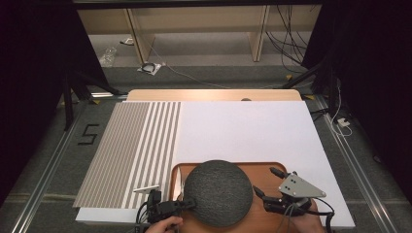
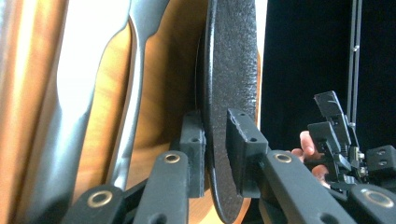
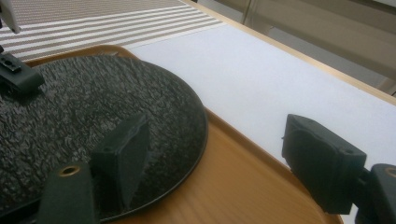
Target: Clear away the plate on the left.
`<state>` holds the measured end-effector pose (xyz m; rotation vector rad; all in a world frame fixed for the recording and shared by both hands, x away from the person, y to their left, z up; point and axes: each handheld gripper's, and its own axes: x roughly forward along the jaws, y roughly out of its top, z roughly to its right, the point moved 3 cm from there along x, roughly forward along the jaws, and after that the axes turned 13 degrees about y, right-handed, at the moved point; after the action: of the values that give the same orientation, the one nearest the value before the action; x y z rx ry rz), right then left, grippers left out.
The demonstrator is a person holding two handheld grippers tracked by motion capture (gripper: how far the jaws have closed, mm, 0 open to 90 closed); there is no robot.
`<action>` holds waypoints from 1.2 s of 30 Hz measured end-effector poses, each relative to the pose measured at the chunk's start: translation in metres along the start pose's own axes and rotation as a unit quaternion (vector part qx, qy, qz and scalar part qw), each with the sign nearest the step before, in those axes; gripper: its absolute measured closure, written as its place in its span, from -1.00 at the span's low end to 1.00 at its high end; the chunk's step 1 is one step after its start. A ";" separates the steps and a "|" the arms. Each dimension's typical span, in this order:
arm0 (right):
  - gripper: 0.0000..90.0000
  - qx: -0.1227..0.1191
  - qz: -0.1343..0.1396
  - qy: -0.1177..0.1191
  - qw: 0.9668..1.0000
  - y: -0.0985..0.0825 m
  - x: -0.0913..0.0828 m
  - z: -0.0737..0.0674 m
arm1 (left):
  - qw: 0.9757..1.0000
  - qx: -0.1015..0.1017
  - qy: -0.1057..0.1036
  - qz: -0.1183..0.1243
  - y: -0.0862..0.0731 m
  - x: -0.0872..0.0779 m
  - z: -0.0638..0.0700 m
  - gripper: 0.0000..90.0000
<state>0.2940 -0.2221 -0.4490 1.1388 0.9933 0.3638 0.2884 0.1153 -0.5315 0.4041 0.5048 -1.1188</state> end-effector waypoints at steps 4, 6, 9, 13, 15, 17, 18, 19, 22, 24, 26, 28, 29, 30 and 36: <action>-0.45 -0.001 0.000 0.000 1.000 0.000 0.000 0.000 | 1.000 0.009 -0.001 -0.008 -0.005 0.004 0.003 0.72; -0.45 -0.001 0.000 0.000 1.000 0.000 0.000 0.000 | 1.000 0.013 0.000 -0.014 -0.008 0.005 0.003 0.70; -0.45 0.000 0.000 0.000 1.000 0.000 0.000 0.000 | 1.000 0.011 0.000 -0.017 -0.010 0.006 0.003 0.68; -0.45 0.000 0.000 0.000 1.000 0.000 0.000 0.000 | 1.000 0.015 0.001 -0.015 -0.011 0.007 0.004 0.68; -0.46 -0.001 0.000 0.000 1.000 0.000 0.000 0.000 | 1.000 0.016 0.001 -0.015 -0.012 0.007 0.004 0.69; -0.45 0.000 0.000 0.000 1.000 0.000 0.000 0.000 | 1.000 0.018 0.001 -0.018 -0.013 0.008 0.005 0.68; -0.45 0.000 0.000 0.000 1.000 0.000 0.000 0.000 | 1.000 0.020 0.001 -0.020 -0.014 0.008 0.005 0.67; -0.45 0.000 0.000 -0.001 1.000 0.000 0.000 0.000 | 1.000 0.020 0.001 -0.020 -0.015 0.008 0.005 0.66; -0.45 0.001 0.000 -0.001 1.000 0.000 0.000 0.000 | 0.999 0.021 -0.002 -0.024 -0.018 0.009 0.005 0.61; -0.45 0.000 0.000 0.000 1.000 0.000 0.000 0.000 | 0.999 0.022 -0.003 -0.027 -0.020 0.010 0.005 0.59; -0.45 0.001 0.000 0.000 1.000 0.000 0.000 0.000 | 0.999 0.026 -0.004 -0.031 -0.022 0.010 0.006 0.55; -0.45 0.001 0.001 -0.001 1.000 0.000 0.000 0.000 | 0.999 0.034 -0.003 -0.030 -0.022 0.009 0.009 0.41; -0.46 0.001 0.001 -0.001 1.000 0.000 0.000 0.000 | 0.999 0.041 0.000 -0.030 -0.023 0.008 0.011 0.34; -0.45 0.002 0.001 -0.001 1.000 0.000 0.000 0.000 | 0.999 0.046 0.002 -0.029 -0.023 0.007 0.011 0.29; -0.45 0.002 0.002 -0.001 1.000 -0.001 0.000 0.001 | 0.996 0.088 0.024 -0.003 -0.019 -0.010 0.014 0.04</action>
<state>0.2945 -0.2230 -0.4492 1.1448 0.9910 0.3637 0.2697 0.1073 -0.5155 0.5846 0.4510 -1.1657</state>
